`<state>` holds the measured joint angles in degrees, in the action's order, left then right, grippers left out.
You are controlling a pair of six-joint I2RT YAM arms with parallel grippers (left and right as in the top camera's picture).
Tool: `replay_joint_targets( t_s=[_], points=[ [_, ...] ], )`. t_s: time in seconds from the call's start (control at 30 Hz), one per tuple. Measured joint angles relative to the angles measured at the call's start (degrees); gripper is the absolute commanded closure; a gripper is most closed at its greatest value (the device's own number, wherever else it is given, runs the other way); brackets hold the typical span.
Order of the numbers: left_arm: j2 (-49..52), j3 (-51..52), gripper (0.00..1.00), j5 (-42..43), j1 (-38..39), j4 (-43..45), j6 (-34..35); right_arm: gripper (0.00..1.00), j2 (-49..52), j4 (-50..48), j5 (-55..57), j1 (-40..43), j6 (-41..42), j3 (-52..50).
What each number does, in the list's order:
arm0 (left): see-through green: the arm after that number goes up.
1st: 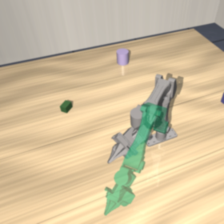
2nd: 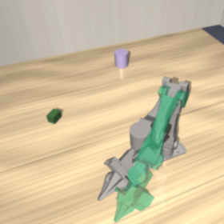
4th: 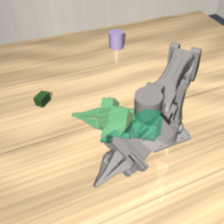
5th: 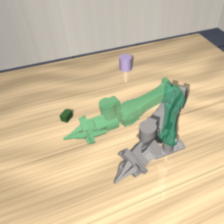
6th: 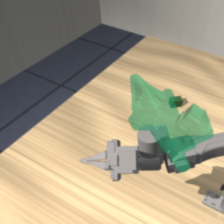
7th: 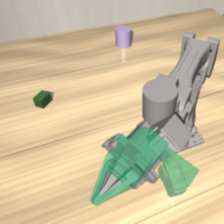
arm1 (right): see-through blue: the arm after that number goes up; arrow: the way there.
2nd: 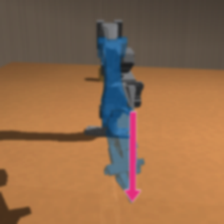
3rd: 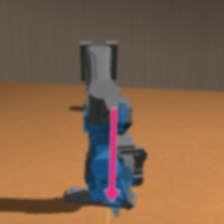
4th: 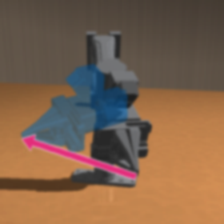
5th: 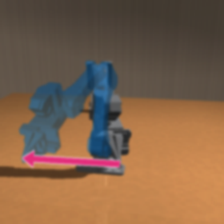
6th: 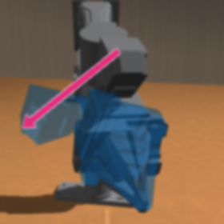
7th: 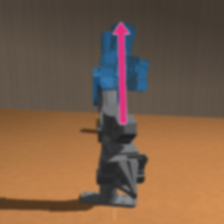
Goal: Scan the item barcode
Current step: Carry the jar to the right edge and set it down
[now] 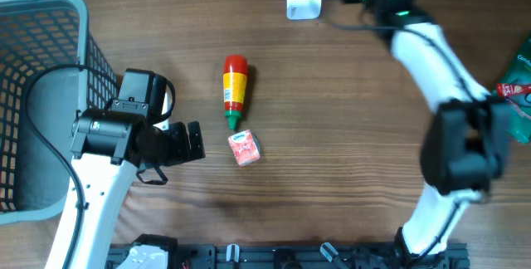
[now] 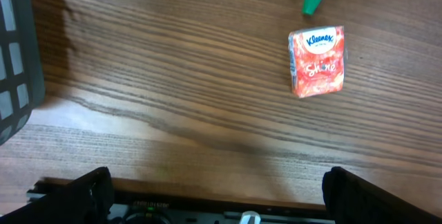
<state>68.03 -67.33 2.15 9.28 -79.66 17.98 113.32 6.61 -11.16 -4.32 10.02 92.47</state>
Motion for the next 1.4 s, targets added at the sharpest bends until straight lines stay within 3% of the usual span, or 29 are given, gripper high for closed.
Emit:
replay_joint_targets(
  t_s=[0.1,0.23,0.37,0.5,0.73,0.83,0.9,1.1,1.23,1.4],
  points=[
    [0.0,0.0,0.00,0.0,0.0,0.0,0.0,0.36,-7.3,15.2,0.6,8.0,-1.2,0.7],
    [0.0,0.0,0.00,0.0,0.0,0.0,0.0,0.34,-7.0,30.0,2.7,19.8,-1.6,1.0],
    [0.0,0.0,0.00,0.0,0.0,0.0,0.0,0.34,-1.9,31.3,3.8,29.1,-2.3,0.9],
    [0.0,0.0,0.00,0.0,0.0,0.0,0.0,0.25,5.5,28.9,4.1,34.4,-2.7,0.9],
    [0.0,0.0,0.00,0.0,0.0,0.0,0.0,0.19,9.9,25.8,7.3,36.8,-2.8,0.7],
    [0.0,0.0,0.00,0.0,0.0,0.0,0.0,0.11,9.9,26.6,8.9,38.5,-2.8,0.7],
    [0.0,0.0,0.00,0.0,0.0,0.0,0.0,0.01,9.9,29.3,9.6,40.6,-2.6,1.4],
    [0.0,0.0,0.00,0.0,0.0,0.0,0.0,0.00,9.2,38.5,10.3,43.4,-0.8,13.9],
    [0.0,0.0,0.00,0.0,0.0,0.0,0.0,0.00,1.7,43.3,4.9,41.1,3.3,19.5],
    [0.0,0.0,0.00,0.0,0.0,0.0,0.0,0.00,-10.0,53.5,-4.2,32.0,9.0,21.4]
  ],
)
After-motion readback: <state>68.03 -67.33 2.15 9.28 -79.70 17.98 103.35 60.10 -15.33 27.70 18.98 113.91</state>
